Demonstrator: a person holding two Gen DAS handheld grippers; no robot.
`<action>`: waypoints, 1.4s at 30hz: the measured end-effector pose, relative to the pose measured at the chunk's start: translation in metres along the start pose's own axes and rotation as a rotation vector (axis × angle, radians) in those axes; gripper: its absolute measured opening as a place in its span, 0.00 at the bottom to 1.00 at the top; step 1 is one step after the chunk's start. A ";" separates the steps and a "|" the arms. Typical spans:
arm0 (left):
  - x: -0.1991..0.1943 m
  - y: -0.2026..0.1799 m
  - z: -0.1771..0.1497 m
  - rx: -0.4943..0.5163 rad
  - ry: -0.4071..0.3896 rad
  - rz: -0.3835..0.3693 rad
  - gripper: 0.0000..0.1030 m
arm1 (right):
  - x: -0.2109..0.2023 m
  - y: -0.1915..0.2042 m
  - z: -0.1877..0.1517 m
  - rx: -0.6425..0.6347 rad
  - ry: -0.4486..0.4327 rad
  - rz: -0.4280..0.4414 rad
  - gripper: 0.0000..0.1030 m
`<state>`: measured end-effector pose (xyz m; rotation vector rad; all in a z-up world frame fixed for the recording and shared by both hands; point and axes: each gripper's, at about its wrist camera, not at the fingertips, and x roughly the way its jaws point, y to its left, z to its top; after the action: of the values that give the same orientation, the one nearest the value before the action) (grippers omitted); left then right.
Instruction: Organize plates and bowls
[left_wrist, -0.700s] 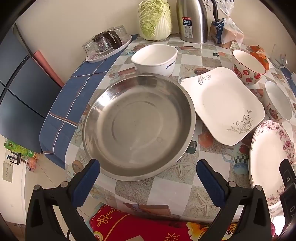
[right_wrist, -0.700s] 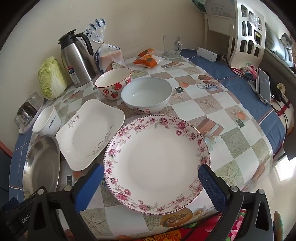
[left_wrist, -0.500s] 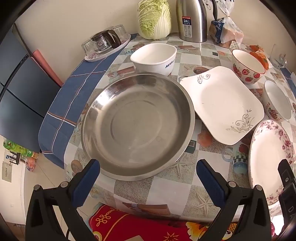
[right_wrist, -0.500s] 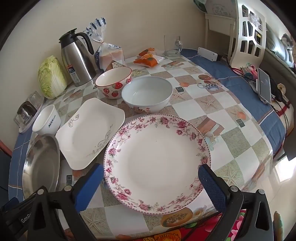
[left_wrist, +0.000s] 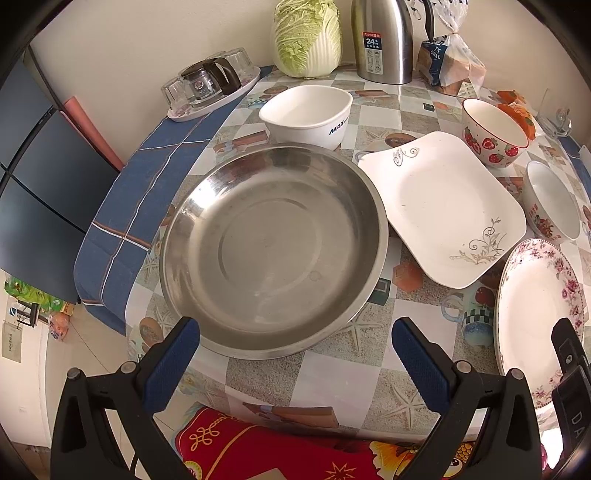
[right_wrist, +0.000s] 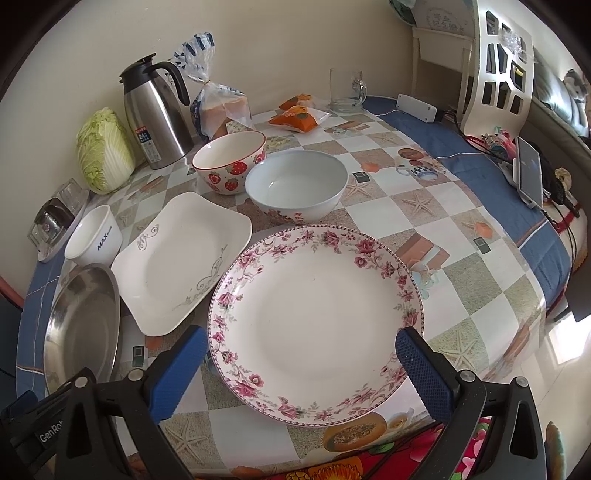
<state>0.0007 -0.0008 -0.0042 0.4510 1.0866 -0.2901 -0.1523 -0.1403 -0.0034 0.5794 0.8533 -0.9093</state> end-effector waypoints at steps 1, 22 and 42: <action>0.000 0.000 0.000 0.000 -0.001 0.000 1.00 | 0.000 -0.001 0.001 0.003 0.008 0.001 1.00; 0.001 0.001 0.000 0.000 0.007 -0.001 1.00 | -0.004 -0.001 0.002 -0.005 -0.008 0.000 1.00; 0.014 0.059 0.008 -0.222 -0.011 -0.143 1.00 | -0.003 0.052 0.015 -0.193 -0.054 0.128 1.00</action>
<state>0.0396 0.0467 -0.0014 0.1739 1.1278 -0.2934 -0.1028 -0.1236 0.0116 0.4347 0.8346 -0.7144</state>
